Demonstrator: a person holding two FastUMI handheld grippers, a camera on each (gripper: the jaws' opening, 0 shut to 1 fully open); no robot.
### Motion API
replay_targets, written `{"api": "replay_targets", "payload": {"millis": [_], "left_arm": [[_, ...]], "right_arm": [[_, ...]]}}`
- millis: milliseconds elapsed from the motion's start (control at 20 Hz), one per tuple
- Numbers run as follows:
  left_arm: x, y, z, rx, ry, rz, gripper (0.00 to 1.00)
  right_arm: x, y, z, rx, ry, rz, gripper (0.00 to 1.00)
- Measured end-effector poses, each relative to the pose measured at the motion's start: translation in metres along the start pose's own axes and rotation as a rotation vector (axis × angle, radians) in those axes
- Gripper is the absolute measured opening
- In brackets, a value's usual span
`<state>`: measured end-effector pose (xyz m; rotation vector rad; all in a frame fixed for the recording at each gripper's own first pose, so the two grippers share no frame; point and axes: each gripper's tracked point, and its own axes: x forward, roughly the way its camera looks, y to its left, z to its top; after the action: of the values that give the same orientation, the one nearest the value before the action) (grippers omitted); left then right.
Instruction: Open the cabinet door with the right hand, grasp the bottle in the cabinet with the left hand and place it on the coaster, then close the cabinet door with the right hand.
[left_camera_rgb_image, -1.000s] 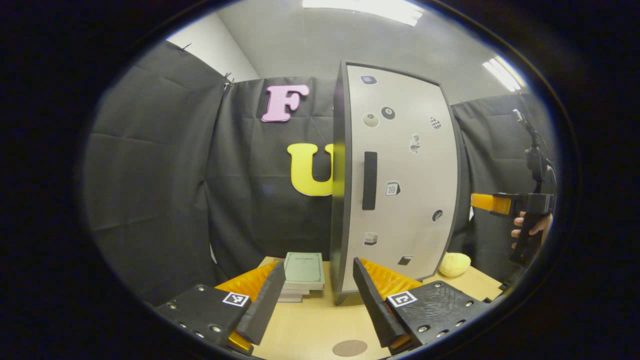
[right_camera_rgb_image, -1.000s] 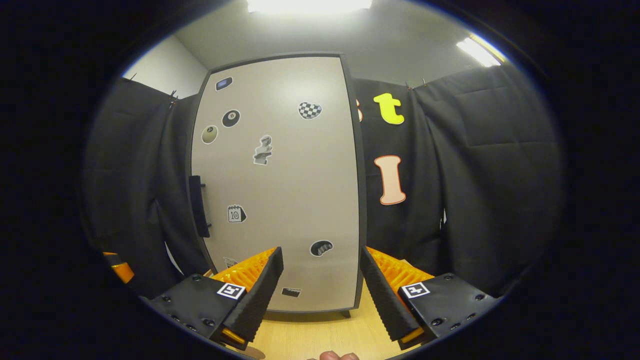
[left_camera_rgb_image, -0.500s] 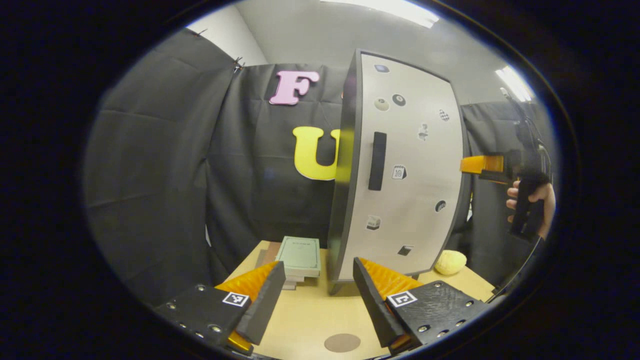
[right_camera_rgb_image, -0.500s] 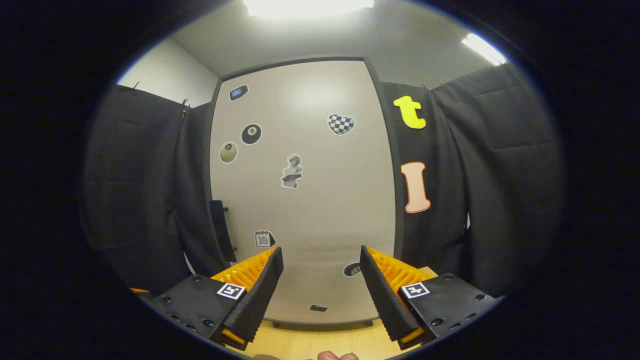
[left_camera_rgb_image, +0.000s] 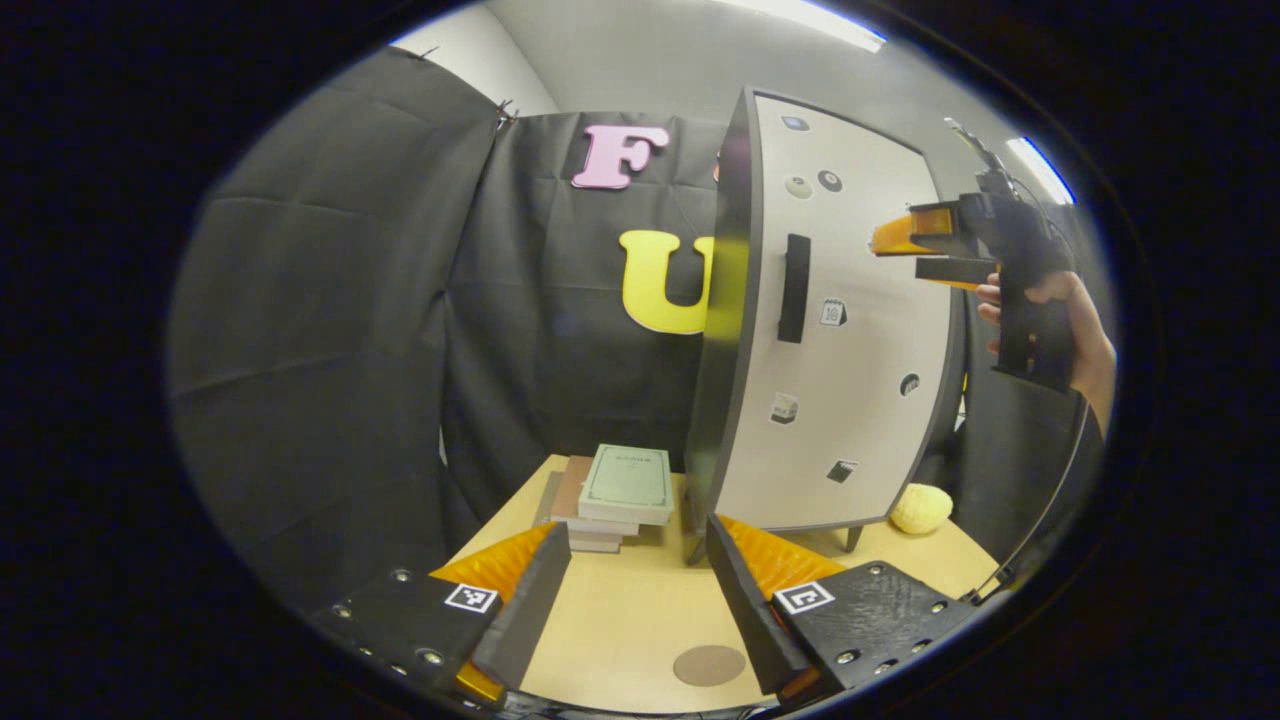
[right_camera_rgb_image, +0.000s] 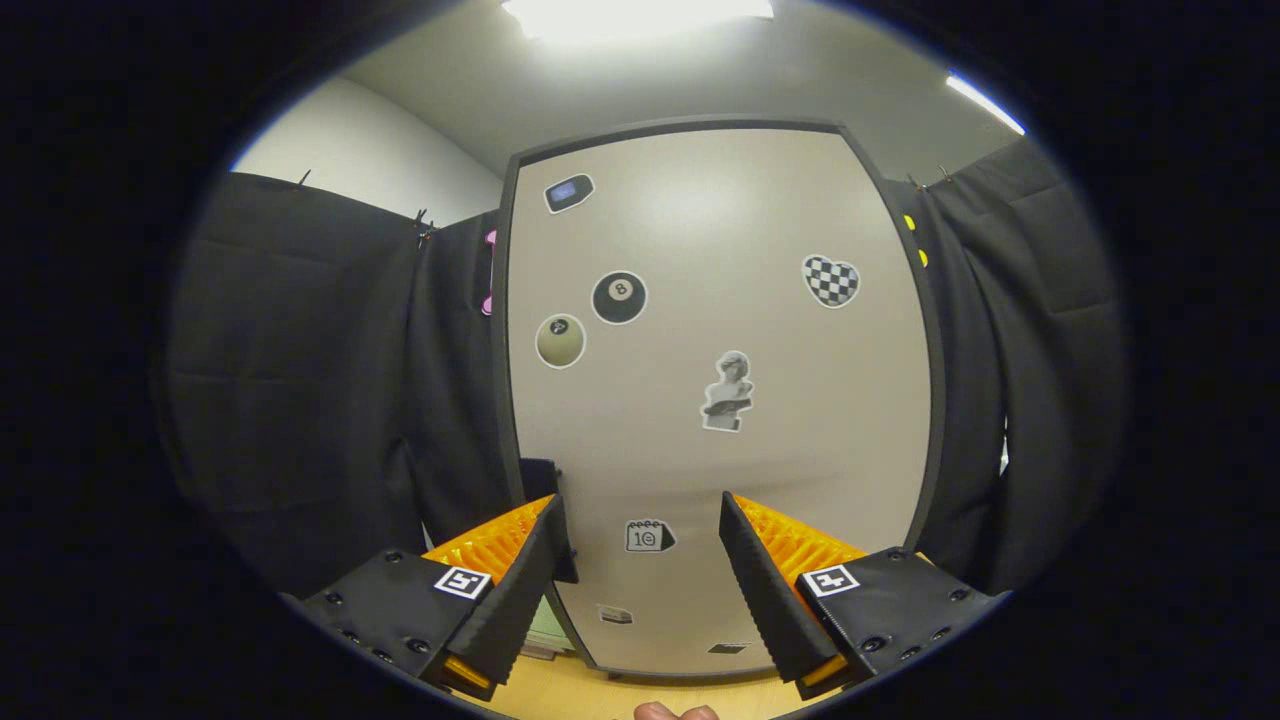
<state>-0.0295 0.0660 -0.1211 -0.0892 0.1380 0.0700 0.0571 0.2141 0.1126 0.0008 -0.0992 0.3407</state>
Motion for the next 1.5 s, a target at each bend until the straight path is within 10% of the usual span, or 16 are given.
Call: {"api": "replay_targets", "payload": {"millis": [1000, 1250, 1350, 1400, 1500], "left_arm": [[-0.019, 0.101, -0.064, -0.065, 0.128, 0.172, 0.83], [-0.017, 0.106, -0.067, -0.068, 0.140, 0.192, 0.85], [-0.017, 0.108, -0.069, -0.079, 0.140, 0.195, 0.85], [-0.018, 0.110, -0.072, -0.083, 0.142, 0.196, 0.85], [-0.020, 0.116, -0.073, -0.082, 0.144, 0.203, 0.85]], "right_arm": [[0.088, 0.067, -0.049, 0.008, 0.141, -0.033, 0.95], [0.095, 0.075, -0.049, -0.034, 0.129, -0.049, 0.54], [0.099, 0.065, -0.052, -0.070, 0.126, -0.096, 0.54], [0.098, 0.066, -0.050, -0.062, 0.128, -0.101, 0.36], [0.095, 0.067, -0.050, -0.046, 0.149, -0.095, 0.35]]}}
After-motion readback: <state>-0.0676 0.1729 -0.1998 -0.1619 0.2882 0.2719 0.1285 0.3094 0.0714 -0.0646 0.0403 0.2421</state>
